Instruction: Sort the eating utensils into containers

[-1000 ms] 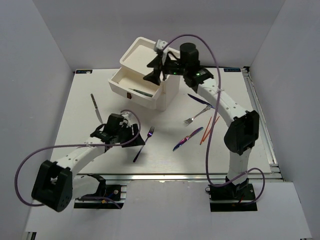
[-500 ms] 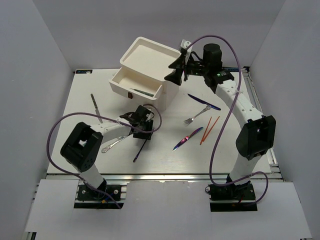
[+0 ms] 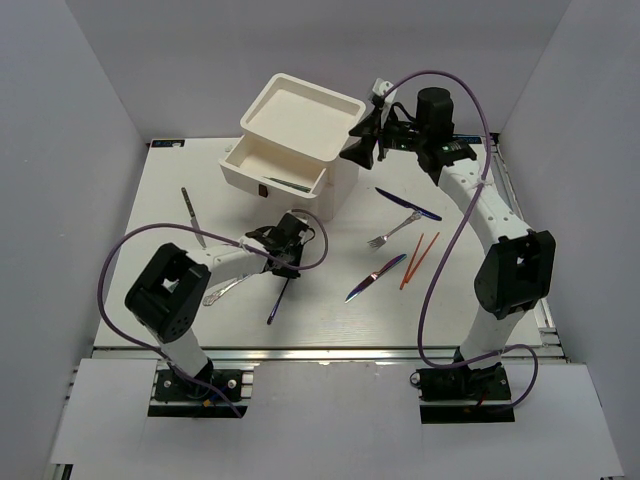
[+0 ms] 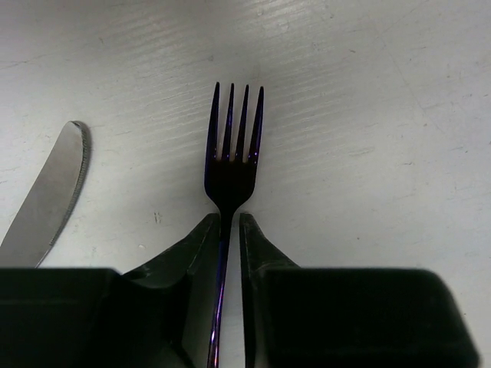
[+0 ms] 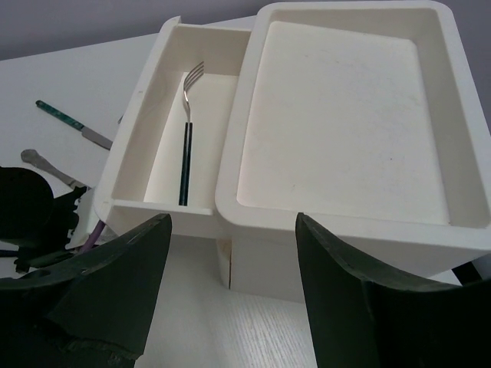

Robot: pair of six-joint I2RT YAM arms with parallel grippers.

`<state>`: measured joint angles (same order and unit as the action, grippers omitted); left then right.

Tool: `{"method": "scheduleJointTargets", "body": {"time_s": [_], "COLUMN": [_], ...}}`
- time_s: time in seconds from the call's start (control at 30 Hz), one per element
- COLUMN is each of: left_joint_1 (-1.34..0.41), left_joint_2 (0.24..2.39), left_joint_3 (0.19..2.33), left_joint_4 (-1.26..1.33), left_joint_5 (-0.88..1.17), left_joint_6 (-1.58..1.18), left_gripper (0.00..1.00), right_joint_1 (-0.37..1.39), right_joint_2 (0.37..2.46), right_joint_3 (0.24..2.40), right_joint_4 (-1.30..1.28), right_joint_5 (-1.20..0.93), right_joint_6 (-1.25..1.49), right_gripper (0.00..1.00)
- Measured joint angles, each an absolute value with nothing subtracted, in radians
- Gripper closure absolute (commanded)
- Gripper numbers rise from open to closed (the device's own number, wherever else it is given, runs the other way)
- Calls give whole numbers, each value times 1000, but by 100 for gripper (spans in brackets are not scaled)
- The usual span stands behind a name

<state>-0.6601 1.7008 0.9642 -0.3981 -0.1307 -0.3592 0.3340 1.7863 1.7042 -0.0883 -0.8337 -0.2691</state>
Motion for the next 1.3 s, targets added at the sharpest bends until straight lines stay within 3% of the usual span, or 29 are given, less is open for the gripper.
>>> {"method": "scheduleJointTargets", "body": {"time_s": [0.3,0.63,1.03,1.3], "left_joint_1": [-671,-672,-672,-620], "left_joint_2": [1649,1577,1292,1187], "left_joint_3": [891,875,885,1060], "left_joint_4": [-335,-435,-442,-447], "left_joint_5": [-168,-134,20,146], "left_joint_6": [-387,-409,-371,-293], "left_gripper": [99,100,100,100], "right_joint_1": [331,327,316,314], "right_joint_2": [1786,1786,1786,1786], "right_joint_3": [1704,1704,1704,1704], "right_joint_4": [-88,-88,-89,-98], "right_joint_5": [-834,-834,-834,-834], "right_joint_6": [-269,-270,-275,-289], "right_gripper": [28,29,29,29]}}
